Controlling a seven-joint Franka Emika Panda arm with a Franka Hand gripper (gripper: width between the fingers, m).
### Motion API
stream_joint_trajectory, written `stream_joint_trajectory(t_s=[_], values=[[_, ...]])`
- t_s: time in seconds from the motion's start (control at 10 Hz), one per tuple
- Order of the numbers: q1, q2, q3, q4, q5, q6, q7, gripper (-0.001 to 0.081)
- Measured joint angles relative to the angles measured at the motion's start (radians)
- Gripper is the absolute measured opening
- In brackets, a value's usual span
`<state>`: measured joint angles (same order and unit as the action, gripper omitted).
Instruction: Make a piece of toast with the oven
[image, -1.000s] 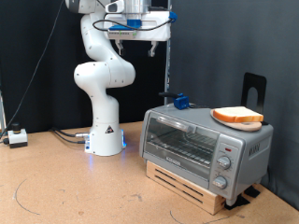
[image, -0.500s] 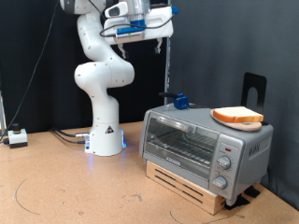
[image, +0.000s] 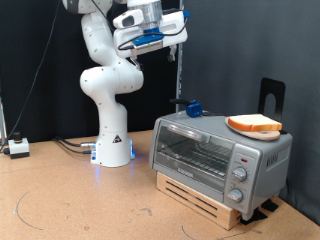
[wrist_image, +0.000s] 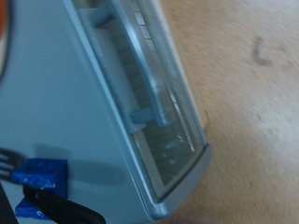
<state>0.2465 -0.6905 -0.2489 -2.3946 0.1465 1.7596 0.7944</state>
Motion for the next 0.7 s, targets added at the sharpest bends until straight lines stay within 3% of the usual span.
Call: stream_joint_trajectory(t_s=[0.4,0.7], values=[[0.028,0.027,-0.031,-0.043,0.046,0.065,-0.169,0.0809],[0.029,0.042,-0.053,-0.067,0.071,0.068,-0.219,0.0809]])
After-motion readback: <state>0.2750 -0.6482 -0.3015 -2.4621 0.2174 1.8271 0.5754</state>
